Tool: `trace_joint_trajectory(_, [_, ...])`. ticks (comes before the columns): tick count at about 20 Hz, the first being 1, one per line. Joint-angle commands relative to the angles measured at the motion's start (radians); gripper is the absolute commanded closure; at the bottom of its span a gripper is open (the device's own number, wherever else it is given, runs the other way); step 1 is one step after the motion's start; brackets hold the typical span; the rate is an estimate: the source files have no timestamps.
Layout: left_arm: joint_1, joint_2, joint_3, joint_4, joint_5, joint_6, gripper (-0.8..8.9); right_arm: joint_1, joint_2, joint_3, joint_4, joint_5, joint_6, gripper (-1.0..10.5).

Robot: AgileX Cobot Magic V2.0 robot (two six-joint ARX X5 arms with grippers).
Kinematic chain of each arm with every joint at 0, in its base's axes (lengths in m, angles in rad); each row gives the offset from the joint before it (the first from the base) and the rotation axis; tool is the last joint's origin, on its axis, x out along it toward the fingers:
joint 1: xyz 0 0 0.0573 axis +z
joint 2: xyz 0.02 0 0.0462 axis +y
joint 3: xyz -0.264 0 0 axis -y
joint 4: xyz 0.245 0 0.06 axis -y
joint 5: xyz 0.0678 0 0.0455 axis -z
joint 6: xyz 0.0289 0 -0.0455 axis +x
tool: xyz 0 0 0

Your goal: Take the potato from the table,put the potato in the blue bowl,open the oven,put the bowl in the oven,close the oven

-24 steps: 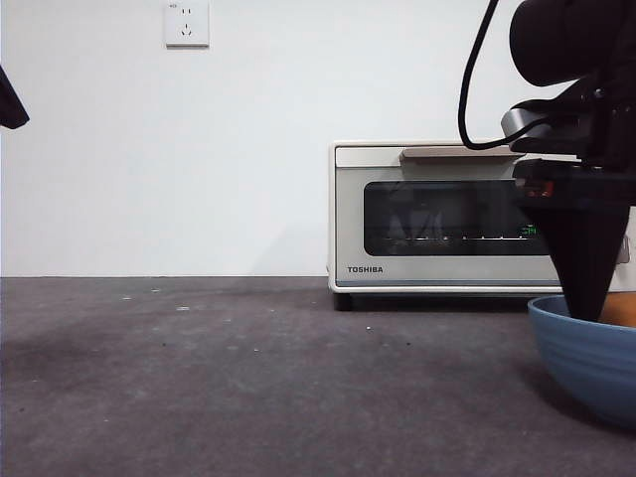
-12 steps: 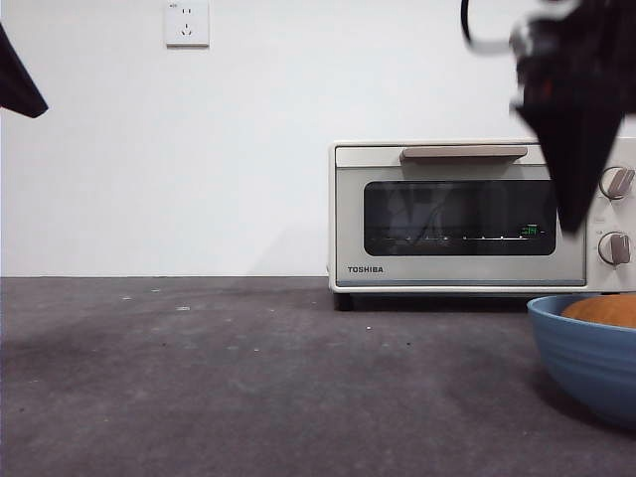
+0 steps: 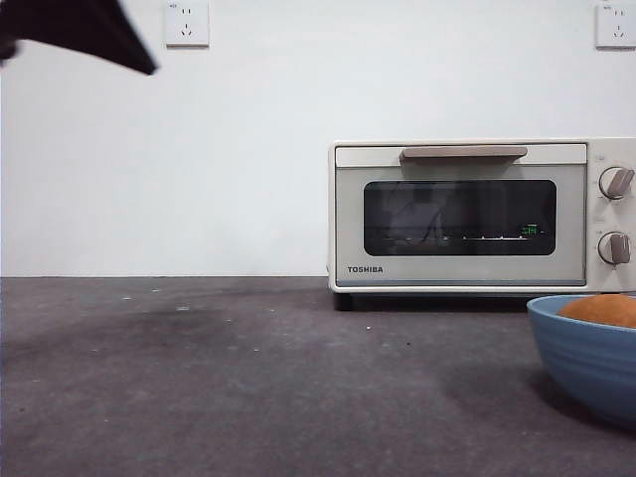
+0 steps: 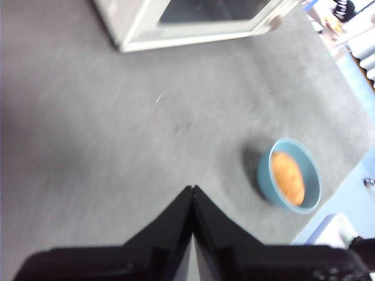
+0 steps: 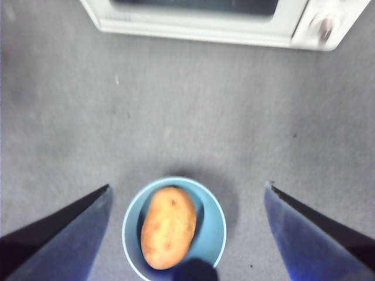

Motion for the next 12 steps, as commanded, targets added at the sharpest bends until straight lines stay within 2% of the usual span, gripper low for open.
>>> trace_joint_trajectory(1, [-0.060, 0.135, 0.124, 0.005, -0.047, 0.039, 8.19, 0.001, -0.055, -0.018, -0.005, 0.040, 0.030, 7.0])
trace_joint_trajectory(2, [-0.077, 0.177, 0.167, 0.005, -0.069, 0.054, 8.19, 0.001, -0.070, -0.021, -0.010, 0.066, 0.037, 8.2])
trace_joint_trajectory(3, [-0.103, 0.234, 0.227, 0.005, -0.092, 0.066, 8.19, 0.001, -0.087, -0.021, -0.024, 0.131, 0.068, 9.4])
trace_joint_trajectory(5, [-0.154, 0.344, 0.352, 0.003, -0.098, 0.093, 8.19, 0.001, -0.114, -0.023, -0.074, 0.248, 0.095, 9.6])
trace_joint_trajectory(8, [-0.216, 0.502, 0.542, 0.005, -0.100, 0.109, 8.19, 0.000, -0.161, -0.055, -0.114, 0.261, 0.108, 9.6])
trace_joint_trajectory(10, [-0.251, 0.603, 0.667, 0.005, -0.101, 0.117, 8.19, 0.000, -0.217, -0.135, -0.094, 0.259, 0.122, 9.6])
trace_joint_trajectory(12, [-0.274, 0.693, 0.787, 0.006, -0.133, 0.133, 8.19, 0.000, -0.272, -0.236, -0.076, 0.215, 0.151, 9.6])
